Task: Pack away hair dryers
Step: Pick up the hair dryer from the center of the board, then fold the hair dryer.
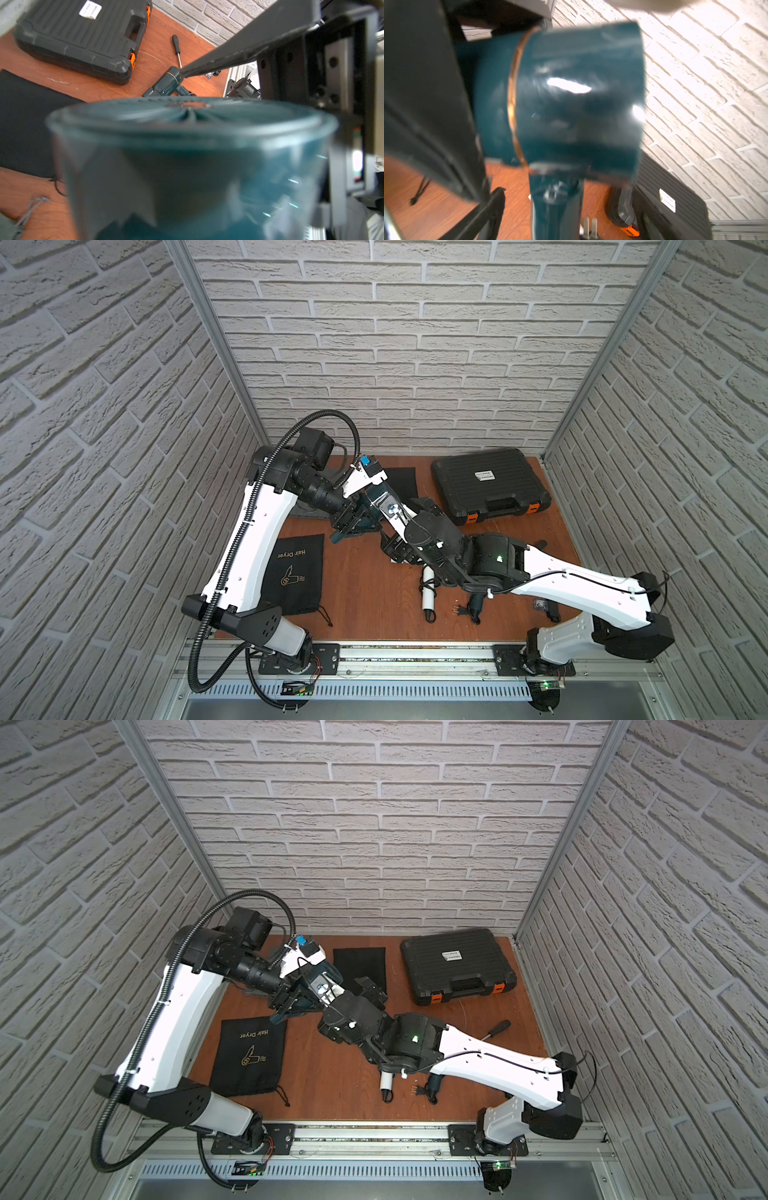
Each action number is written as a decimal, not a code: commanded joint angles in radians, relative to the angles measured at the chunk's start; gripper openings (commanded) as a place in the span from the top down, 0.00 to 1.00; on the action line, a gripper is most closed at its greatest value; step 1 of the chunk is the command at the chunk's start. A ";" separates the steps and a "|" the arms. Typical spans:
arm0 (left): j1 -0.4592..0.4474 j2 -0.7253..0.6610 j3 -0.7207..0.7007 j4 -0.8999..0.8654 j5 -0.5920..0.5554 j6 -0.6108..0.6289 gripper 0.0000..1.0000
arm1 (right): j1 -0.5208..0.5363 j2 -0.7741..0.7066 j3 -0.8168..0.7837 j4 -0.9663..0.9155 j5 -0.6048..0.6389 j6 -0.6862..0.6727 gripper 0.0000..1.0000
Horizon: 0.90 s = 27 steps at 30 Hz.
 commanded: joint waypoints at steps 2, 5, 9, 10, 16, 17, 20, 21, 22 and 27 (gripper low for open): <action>-0.004 0.008 0.079 -0.197 0.033 0.054 1.00 | -0.041 -0.124 0.022 -0.163 -0.135 0.130 0.04; -0.006 -0.005 0.085 -0.197 0.048 0.085 1.00 | -0.135 -0.219 -0.013 -0.181 -0.352 0.187 0.04; -0.015 -0.007 0.080 -0.197 0.106 0.111 1.00 | -0.271 -0.319 -0.059 -0.154 -0.644 0.226 0.04; -0.018 -0.005 0.078 -0.197 0.121 0.111 1.00 | -0.296 -0.330 -0.067 -0.148 -0.698 0.231 0.04; -0.039 0.020 0.083 -0.196 0.187 0.121 1.00 | -0.388 -0.307 -0.095 -0.109 -0.935 0.253 0.17; -0.041 0.021 0.085 -0.196 0.192 0.128 1.00 | -0.398 -0.300 -0.100 -0.101 -0.963 0.258 0.22; -0.050 0.022 0.089 -0.196 0.204 0.142 1.00 | -0.419 -0.299 -0.119 -0.072 -1.014 0.266 0.31; -0.054 0.023 0.093 -0.196 0.208 0.144 1.00 | -0.428 -0.298 -0.122 -0.070 -1.021 0.265 0.35; -0.058 0.025 0.096 -0.196 0.211 0.143 1.00 | -0.434 -0.297 -0.124 -0.069 -1.027 0.264 0.38; -0.072 0.032 0.097 -0.196 0.239 0.150 1.00 | -0.472 -0.273 -0.116 -0.068 -1.088 0.259 0.44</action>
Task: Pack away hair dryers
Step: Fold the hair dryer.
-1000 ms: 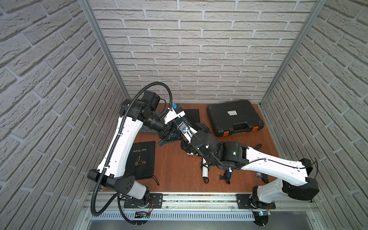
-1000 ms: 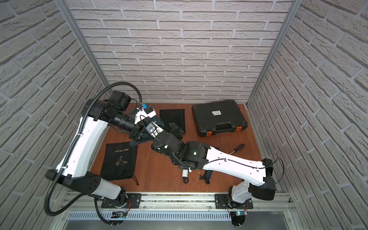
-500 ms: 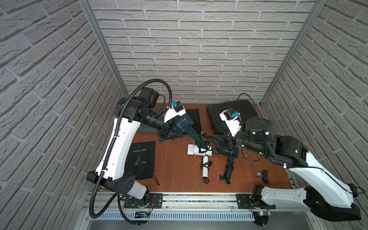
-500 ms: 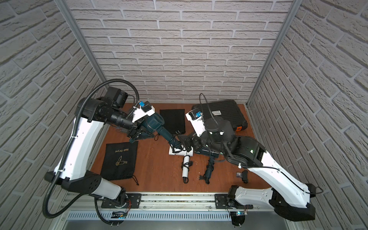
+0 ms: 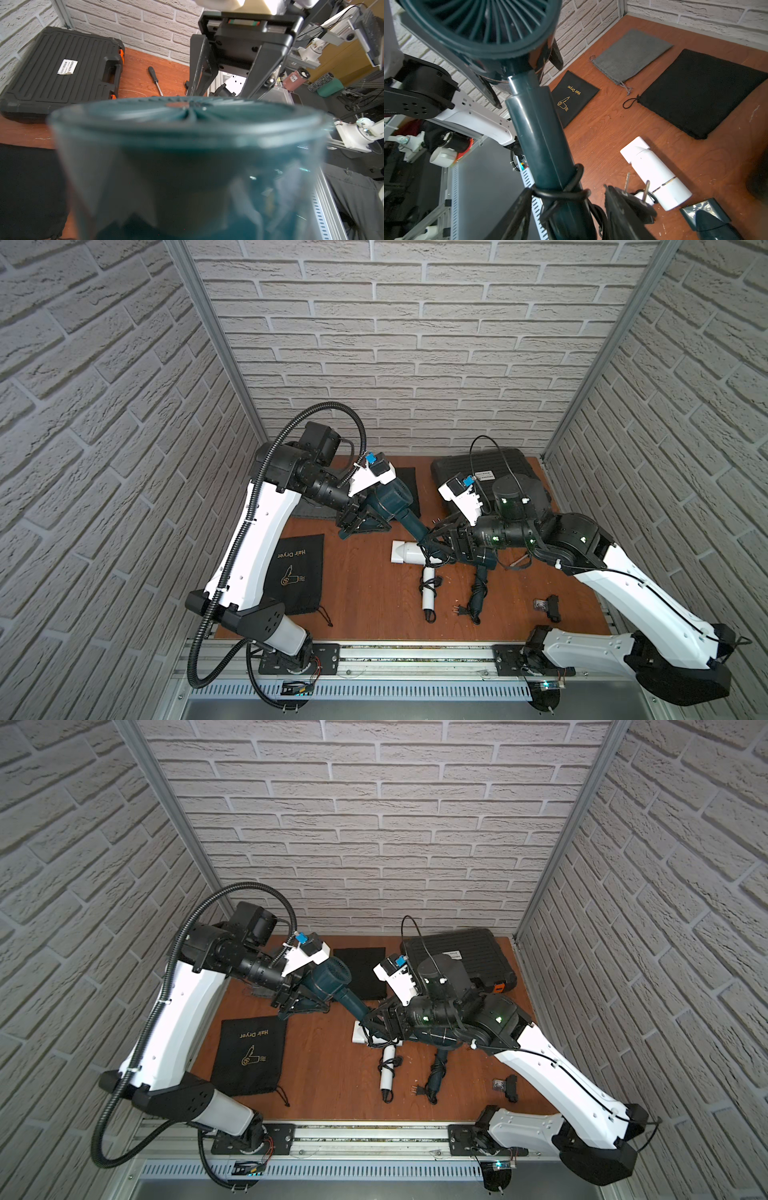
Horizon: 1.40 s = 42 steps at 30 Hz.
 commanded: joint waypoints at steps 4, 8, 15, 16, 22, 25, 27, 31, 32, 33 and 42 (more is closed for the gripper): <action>-0.021 0.011 0.042 -0.195 0.104 0.023 1.00 | -0.035 0.026 0.022 0.062 -0.109 -0.005 0.42; -0.027 0.021 0.049 -0.197 0.109 0.021 1.00 | -0.056 0.048 0.036 0.072 -0.153 -0.012 0.37; -0.021 0.024 0.072 -0.174 0.122 0.007 1.00 | -0.084 0.091 0.063 0.070 -0.241 -0.015 0.58; -0.017 0.024 0.071 -0.166 0.126 -0.001 1.00 | -0.085 0.094 0.059 0.077 -0.253 -0.011 0.59; -0.001 0.031 0.077 -0.121 0.152 -0.057 1.00 | -0.085 0.147 0.049 0.110 -0.361 0.013 0.76; 0.011 0.037 0.073 -0.091 0.165 -0.093 1.00 | -0.084 0.168 0.041 0.149 -0.413 0.033 0.86; 0.022 0.035 0.061 -0.061 0.177 -0.125 1.00 | -0.085 0.180 0.038 0.175 -0.441 0.049 0.94; 0.052 0.028 0.033 0.020 0.187 -0.215 1.00 | -0.085 0.186 0.024 0.232 -0.463 0.086 0.97; 0.060 0.026 0.025 0.039 0.193 -0.235 1.00 | -0.085 0.185 0.014 0.257 -0.472 0.102 0.97; 0.068 0.024 0.015 0.060 0.198 -0.255 1.00 | -0.083 0.183 0.005 0.282 -0.481 0.119 0.97; 0.084 0.024 -0.019 0.141 0.203 -0.335 1.00 | -0.018 0.191 -0.026 0.427 -0.494 0.204 0.97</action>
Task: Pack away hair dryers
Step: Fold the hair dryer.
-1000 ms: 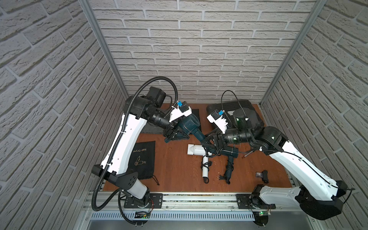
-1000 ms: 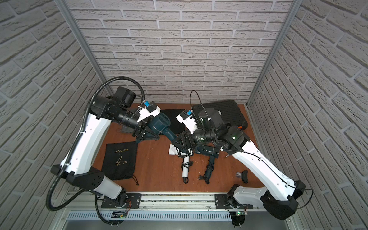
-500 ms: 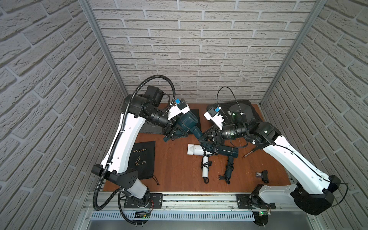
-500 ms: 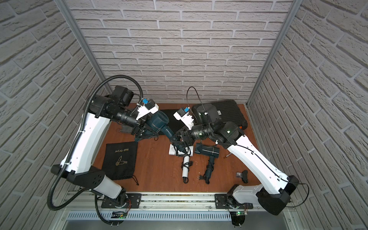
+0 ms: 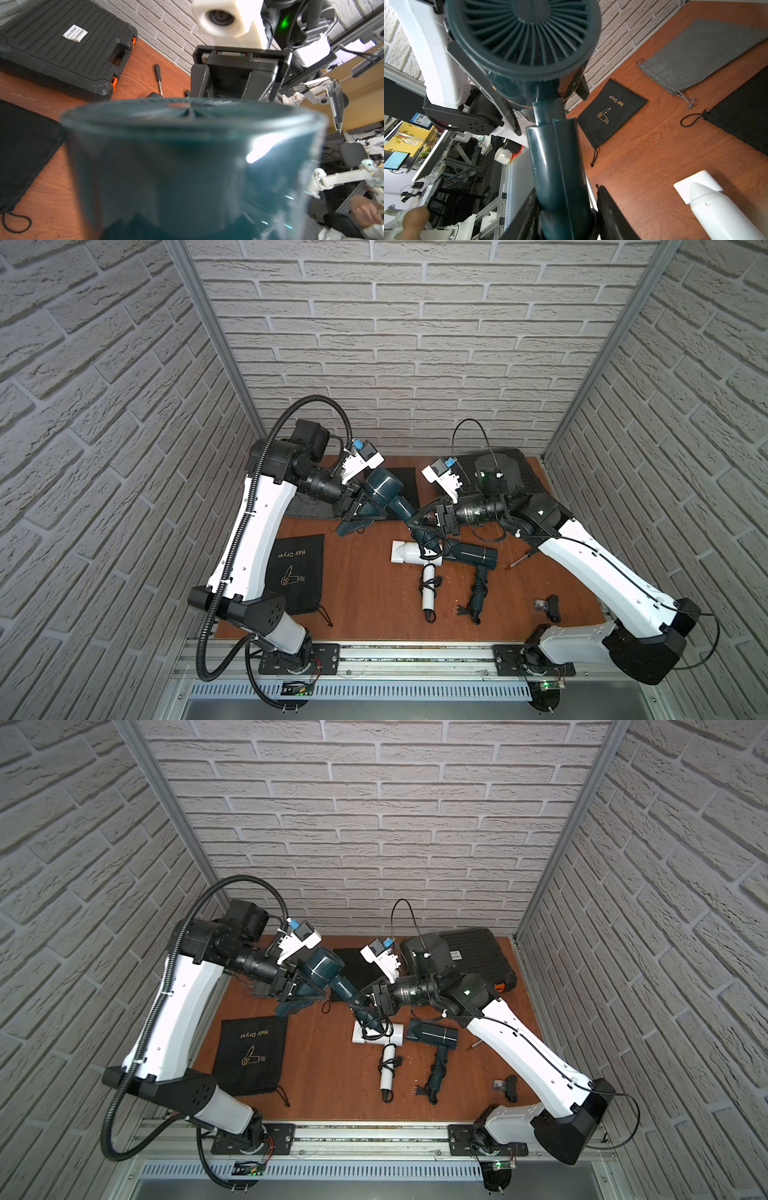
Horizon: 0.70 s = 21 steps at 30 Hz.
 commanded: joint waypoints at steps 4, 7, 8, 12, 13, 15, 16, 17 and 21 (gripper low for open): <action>-0.015 0.002 -0.007 0.149 0.117 -0.097 1.00 | 0.139 0.050 -0.003 0.226 -0.094 0.102 0.97; -0.016 0.002 -0.008 0.198 0.108 -0.119 1.00 | 0.170 0.068 0.004 0.268 -0.091 0.120 0.97; -0.015 0.000 -0.010 0.203 0.107 -0.126 1.00 | 0.179 0.073 0.004 0.284 -0.088 0.127 0.97; -0.015 -0.007 -0.026 0.232 0.091 -0.154 1.00 | 0.217 0.087 0.011 0.338 -0.071 0.152 0.97; -0.014 -0.009 -0.031 0.240 0.087 -0.162 1.00 | 0.224 0.089 0.012 0.353 -0.063 0.158 0.97; -0.015 -0.011 -0.046 0.256 0.081 -0.178 1.00 | 0.241 0.089 0.005 0.403 -0.054 0.180 0.97; -0.014 -0.012 -0.055 0.265 0.084 -0.186 1.00 | 0.247 0.089 0.003 0.425 -0.052 0.192 0.97; -0.012 -0.014 -0.066 0.276 0.088 -0.195 1.00 | 0.255 0.089 0.001 0.446 -0.046 0.200 0.97; -0.010 -0.009 -0.086 0.288 0.103 -0.210 1.00 | 0.284 0.087 -0.001 0.497 -0.021 0.213 0.97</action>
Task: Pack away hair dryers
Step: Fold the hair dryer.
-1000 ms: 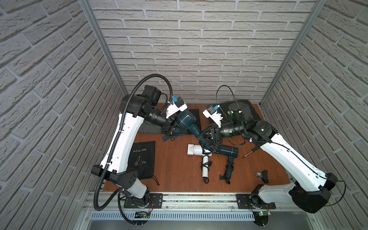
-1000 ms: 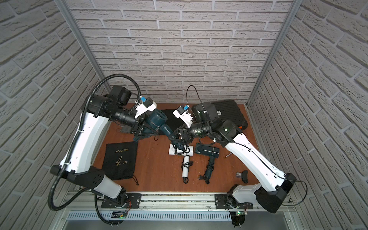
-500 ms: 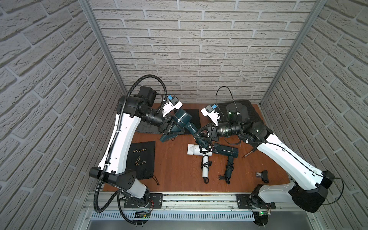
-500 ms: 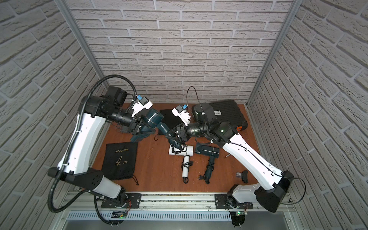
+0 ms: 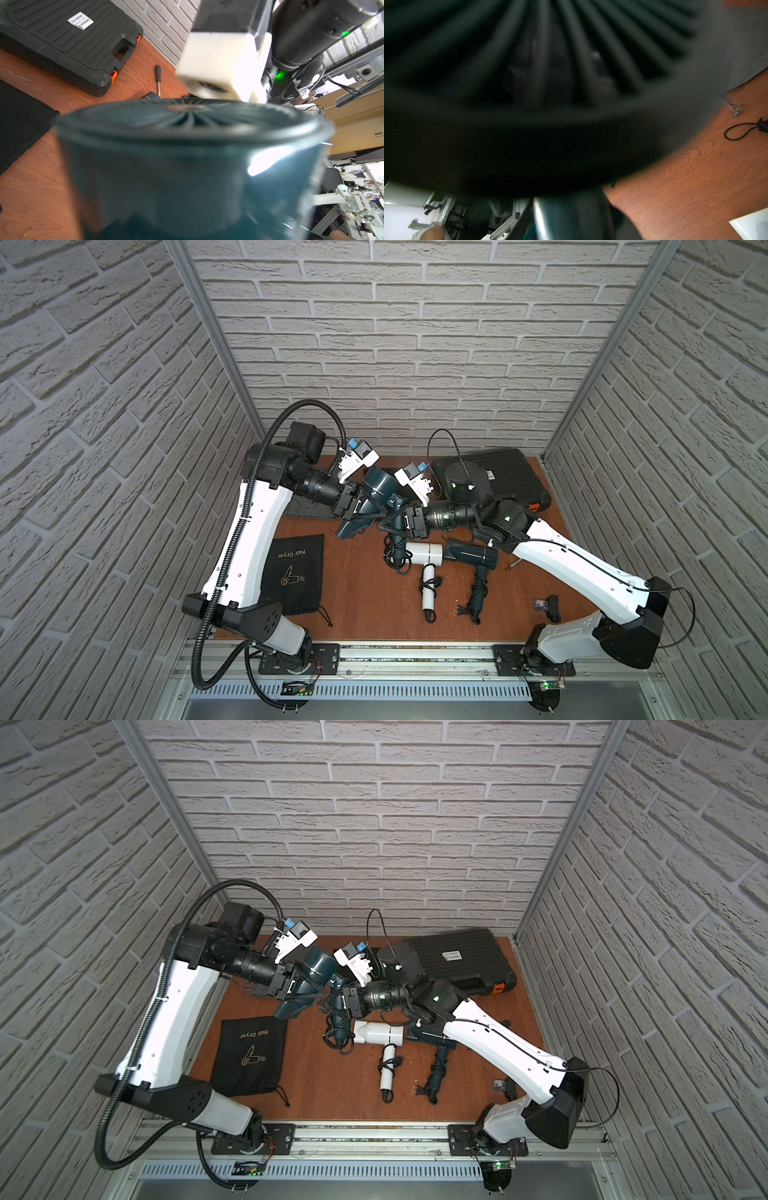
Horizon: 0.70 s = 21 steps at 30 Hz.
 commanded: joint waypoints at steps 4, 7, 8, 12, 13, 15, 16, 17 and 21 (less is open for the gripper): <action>-0.009 0.028 -0.029 0.235 0.088 -0.058 1.00 | 0.136 -0.011 0.002 0.289 -0.130 0.022 0.97; 0.008 0.018 -0.054 0.261 0.122 -0.086 1.00 | 0.139 -0.013 0.015 0.258 -0.107 0.008 0.97; 0.010 0.017 -0.059 0.258 0.132 -0.083 1.00 | 0.138 -0.012 0.025 0.211 -0.079 -0.013 0.94; 0.013 -0.006 -0.052 0.232 0.120 -0.035 1.00 | 0.137 -0.030 0.049 -0.024 0.112 -0.081 0.65; 0.014 -0.015 -0.053 0.232 0.119 -0.023 1.00 | 0.132 -0.037 0.043 -0.060 0.146 -0.084 0.59; 0.014 -0.034 -0.056 0.224 0.121 0.002 1.00 | 0.119 -0.056 0.021 -0.126 0.201 -0.080 0.50; 0.013 -0.039 -0.056 0.218 0.119 0.008 1.00 | 0.111 -0.066 0.010 -0.149 0.218 -0.074 0.42; 0.013 -0.043 -0.056 0.210 0.118 0.017 1.00 | 0.101 -0.082 -0.007 -0.164 0.233 -0.071 0.38; 0.015 -0.054 -0.059 0.187 0.113 0.045 1.00 | 0.080 -0.169 -0.083 -0.165 0.265 -0.051 0.32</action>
